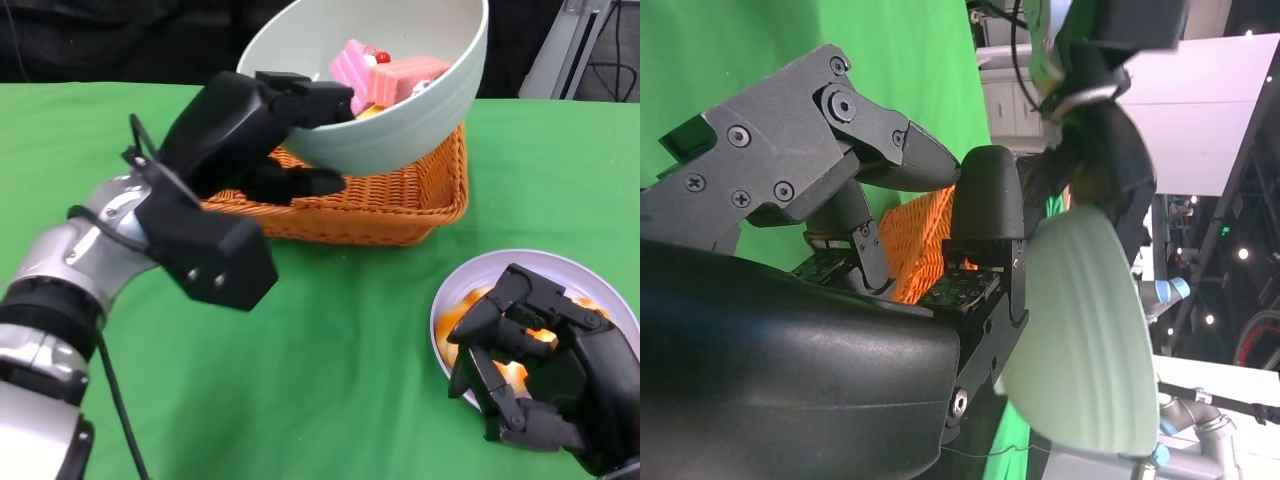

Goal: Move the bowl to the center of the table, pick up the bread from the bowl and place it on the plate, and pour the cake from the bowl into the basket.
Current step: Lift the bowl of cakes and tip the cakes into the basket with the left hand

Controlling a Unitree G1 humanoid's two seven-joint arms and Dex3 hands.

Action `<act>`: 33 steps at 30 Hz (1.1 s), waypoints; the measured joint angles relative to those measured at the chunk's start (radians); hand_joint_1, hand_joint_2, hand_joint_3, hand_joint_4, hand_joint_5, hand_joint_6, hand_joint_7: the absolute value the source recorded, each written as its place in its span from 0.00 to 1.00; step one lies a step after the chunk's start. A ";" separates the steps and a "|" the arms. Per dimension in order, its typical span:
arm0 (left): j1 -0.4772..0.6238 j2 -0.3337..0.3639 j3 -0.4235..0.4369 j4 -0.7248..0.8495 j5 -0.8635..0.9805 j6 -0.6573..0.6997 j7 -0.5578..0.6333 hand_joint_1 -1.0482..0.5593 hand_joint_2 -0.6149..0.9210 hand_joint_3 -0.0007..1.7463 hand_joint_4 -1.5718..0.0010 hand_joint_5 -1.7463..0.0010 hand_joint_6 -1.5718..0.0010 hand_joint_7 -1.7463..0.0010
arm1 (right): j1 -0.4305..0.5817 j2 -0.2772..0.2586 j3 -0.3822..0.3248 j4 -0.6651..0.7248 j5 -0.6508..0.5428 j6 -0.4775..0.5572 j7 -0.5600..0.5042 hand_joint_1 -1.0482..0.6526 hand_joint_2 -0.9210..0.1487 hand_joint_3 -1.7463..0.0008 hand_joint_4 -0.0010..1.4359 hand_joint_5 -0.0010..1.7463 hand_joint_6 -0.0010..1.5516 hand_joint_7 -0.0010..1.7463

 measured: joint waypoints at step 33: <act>-0.140 -0.333 0.244 0.155 -0.421 0.448 -0.293 0.49 0.97 0.33 0.47 0.00 0.62 0.05 | 0.001 -0.002 0.015 0.072 -0.007 -0.063 -0.004 0.57 0.39 0.34 0.50 0.96 0.39 0.85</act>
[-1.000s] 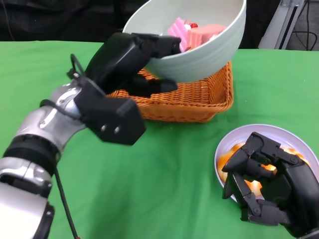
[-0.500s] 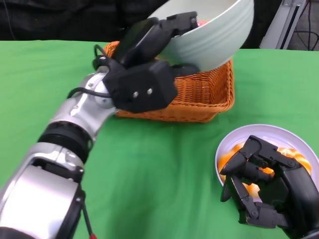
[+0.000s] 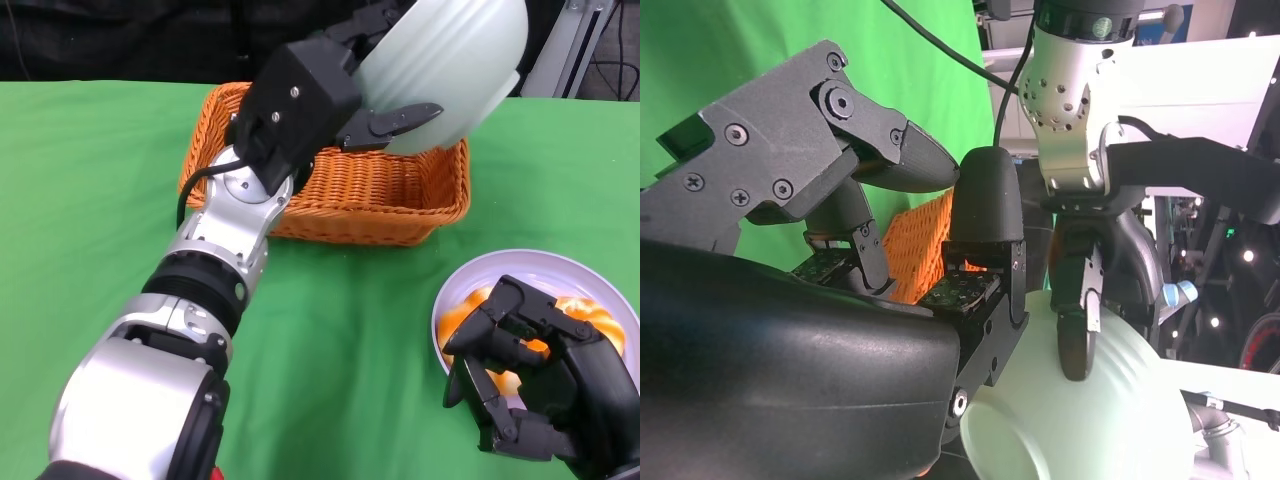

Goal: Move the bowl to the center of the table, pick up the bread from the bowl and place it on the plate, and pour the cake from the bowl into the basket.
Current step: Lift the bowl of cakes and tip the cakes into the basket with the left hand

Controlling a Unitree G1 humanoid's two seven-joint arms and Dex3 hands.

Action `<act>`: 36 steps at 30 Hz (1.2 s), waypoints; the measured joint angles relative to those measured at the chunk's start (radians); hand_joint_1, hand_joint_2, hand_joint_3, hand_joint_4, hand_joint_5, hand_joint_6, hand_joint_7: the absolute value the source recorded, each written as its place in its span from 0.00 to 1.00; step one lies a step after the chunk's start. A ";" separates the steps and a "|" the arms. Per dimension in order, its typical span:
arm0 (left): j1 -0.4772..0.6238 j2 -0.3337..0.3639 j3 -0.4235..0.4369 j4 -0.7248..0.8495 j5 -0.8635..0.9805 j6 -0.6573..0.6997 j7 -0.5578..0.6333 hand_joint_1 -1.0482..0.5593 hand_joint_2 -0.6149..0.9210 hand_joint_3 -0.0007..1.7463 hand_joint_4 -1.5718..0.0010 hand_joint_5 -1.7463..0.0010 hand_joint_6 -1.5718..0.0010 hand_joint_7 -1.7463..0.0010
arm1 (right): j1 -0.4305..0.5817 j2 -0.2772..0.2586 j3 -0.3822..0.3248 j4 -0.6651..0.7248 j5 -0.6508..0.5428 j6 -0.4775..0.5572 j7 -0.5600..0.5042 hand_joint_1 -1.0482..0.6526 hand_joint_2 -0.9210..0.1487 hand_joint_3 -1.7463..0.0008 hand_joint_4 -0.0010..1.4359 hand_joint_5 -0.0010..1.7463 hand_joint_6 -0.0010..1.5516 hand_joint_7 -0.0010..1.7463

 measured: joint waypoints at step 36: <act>-0.127 -0.093 0.413 0.028 -0.471 0.497 -0.026 0.58 0.77 0.65 0.45 0.00 0.49 0.10 | 0.013 -0.002 -0.001 0.003 0.015 -0.015 0.023 0.56 0.38 0.35 0.49 0.97 0.38 0.87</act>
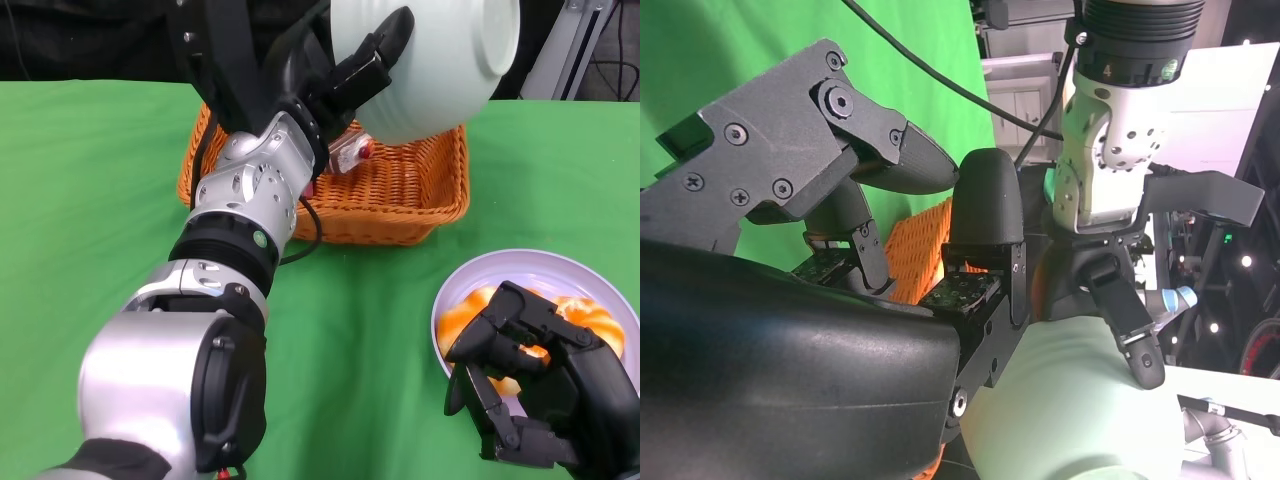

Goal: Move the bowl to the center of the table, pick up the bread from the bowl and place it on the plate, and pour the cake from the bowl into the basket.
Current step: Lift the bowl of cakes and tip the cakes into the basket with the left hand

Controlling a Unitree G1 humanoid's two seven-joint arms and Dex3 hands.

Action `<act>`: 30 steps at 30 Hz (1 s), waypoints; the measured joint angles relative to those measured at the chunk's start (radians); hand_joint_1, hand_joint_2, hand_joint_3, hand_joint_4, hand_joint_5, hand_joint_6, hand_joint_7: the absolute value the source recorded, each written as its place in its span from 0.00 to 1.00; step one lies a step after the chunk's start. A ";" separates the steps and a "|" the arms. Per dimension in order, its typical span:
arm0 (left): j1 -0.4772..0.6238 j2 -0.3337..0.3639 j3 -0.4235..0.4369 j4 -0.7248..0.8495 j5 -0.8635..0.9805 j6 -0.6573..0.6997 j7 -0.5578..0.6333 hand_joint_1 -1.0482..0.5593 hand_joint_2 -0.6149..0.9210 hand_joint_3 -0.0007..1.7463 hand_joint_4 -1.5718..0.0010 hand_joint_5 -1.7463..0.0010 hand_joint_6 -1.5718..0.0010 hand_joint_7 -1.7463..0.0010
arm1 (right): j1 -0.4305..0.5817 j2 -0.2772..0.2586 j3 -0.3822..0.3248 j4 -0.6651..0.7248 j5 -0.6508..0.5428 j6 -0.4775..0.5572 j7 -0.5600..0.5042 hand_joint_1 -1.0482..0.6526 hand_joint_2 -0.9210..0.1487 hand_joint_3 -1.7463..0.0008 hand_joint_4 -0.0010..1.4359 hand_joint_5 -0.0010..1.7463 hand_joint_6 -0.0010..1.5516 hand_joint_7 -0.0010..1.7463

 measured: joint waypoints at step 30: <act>-0.049 -0.033 0.170 -0.007 -0.199 0.160 0.348 0.56 0.94 0.43 0.48 0.00 0.60 0.00 | 0.001 -0.001 -0.011 -0.004 0.001 0.017 0.000 0.56 0.39 0.33 0.50 0.97 0.39 0.86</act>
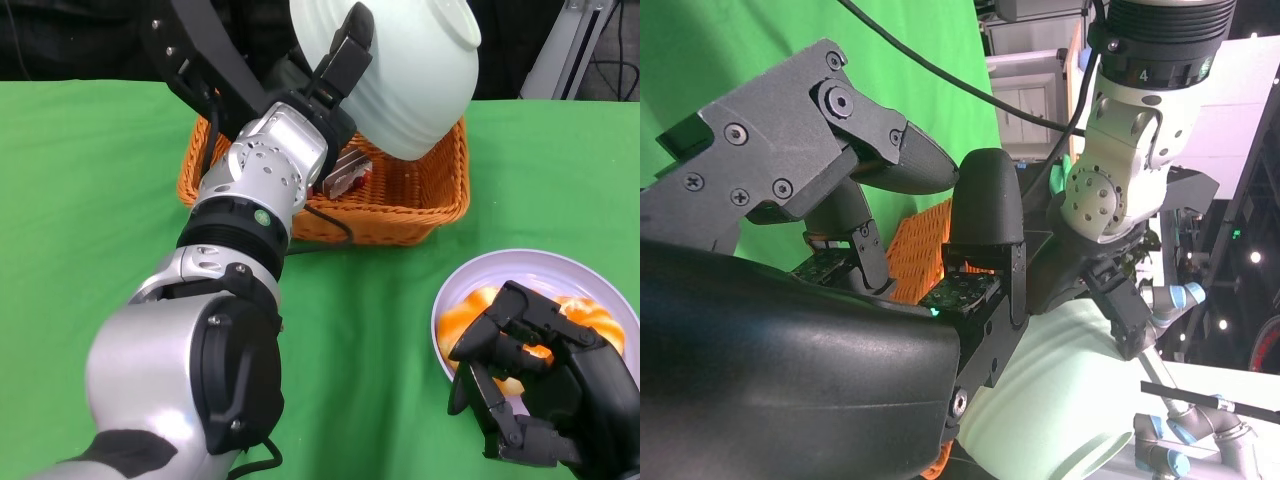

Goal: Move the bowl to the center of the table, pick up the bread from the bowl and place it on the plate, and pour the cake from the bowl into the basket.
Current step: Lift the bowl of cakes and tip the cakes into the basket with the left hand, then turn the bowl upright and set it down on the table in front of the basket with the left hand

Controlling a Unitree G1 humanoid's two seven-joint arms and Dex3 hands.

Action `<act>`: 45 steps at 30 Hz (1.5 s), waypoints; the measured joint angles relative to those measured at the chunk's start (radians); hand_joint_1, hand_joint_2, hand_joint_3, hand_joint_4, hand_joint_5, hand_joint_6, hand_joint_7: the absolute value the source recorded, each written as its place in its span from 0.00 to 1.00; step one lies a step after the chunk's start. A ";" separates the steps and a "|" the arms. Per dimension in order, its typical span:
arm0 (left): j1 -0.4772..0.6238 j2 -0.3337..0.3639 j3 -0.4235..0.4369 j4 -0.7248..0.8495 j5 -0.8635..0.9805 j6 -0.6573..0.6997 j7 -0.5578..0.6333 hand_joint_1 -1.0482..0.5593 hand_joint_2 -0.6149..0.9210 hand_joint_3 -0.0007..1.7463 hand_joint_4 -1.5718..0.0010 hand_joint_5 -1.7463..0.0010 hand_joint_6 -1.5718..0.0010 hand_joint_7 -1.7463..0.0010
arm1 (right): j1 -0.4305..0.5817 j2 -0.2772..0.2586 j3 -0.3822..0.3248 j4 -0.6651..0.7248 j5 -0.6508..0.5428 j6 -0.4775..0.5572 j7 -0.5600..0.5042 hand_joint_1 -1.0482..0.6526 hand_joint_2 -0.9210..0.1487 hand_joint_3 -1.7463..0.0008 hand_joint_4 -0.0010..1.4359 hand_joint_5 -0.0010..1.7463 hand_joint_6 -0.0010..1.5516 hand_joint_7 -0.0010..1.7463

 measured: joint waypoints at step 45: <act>0.322 0.246 -0.681 -0.616 0.550 -0.390 -0.593 0.49 0.84 0.52 0.48 0.00 0.59 0.09 | -0.019 0.000 -0.023 0.012 0.016 0.000 0.026 0.57 0.36 0.36 0.48 0.98 0.38 0.86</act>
